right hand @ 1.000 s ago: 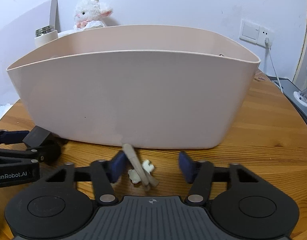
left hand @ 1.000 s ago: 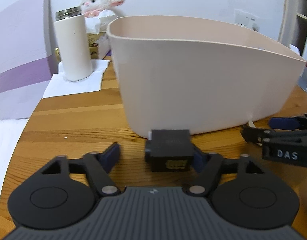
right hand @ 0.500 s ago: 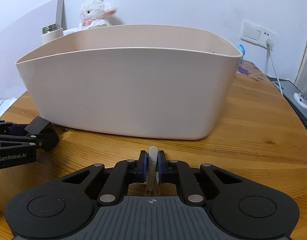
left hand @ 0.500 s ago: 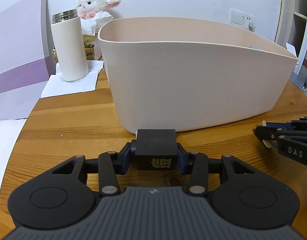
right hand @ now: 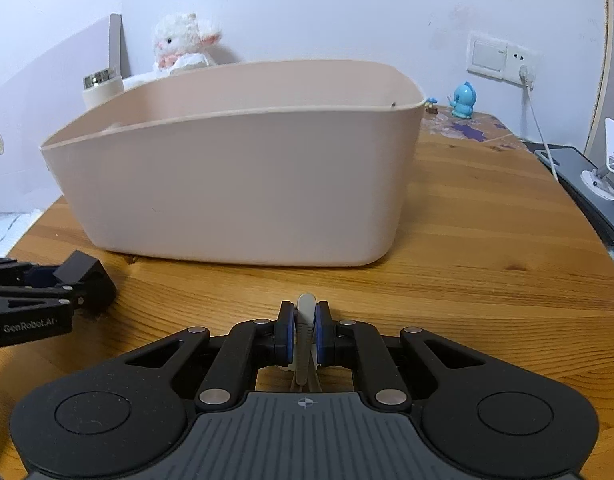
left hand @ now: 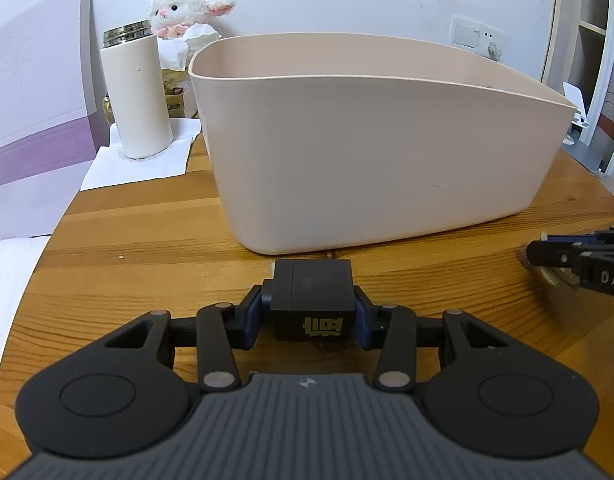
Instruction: Organize objects
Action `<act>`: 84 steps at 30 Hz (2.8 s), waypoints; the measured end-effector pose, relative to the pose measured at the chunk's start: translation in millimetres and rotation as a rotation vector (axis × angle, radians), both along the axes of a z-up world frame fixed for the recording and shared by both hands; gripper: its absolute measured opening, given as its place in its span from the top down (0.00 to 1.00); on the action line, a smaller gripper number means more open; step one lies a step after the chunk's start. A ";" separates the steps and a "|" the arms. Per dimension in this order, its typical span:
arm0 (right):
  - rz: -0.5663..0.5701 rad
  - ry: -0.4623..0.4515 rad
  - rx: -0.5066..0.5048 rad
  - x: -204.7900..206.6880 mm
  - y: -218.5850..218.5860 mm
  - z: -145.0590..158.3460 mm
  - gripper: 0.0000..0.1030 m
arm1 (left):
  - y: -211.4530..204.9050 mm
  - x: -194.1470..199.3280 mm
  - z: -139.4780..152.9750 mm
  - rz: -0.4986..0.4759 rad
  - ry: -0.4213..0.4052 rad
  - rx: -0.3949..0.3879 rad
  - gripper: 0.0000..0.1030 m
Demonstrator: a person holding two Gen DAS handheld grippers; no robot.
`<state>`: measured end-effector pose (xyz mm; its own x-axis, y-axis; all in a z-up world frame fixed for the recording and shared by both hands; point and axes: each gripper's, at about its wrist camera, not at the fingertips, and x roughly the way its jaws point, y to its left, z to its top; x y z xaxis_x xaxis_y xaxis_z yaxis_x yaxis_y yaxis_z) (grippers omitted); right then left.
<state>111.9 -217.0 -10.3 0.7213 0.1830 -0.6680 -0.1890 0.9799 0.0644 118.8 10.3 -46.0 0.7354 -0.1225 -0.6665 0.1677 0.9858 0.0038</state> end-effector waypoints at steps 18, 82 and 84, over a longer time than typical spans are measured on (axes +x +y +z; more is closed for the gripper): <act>0.042 -0.229 0.024 -23.3 -12.2 83.2 0.91 | -5.1 -29.0 64.3 -0.038 -0.160 -0.022 0.55; 0.051 -0.108 -0.011 34.7 -3.8 115.4 0.23 | -42.3 40.5 115.5 0.138 -0.112 0.059 0.11; 0.054 -0.109 -0.007 27.6 -4.5 117.1 0.23 | -42.0 31.9 118.4 0.140 -0.117 0.052 0.11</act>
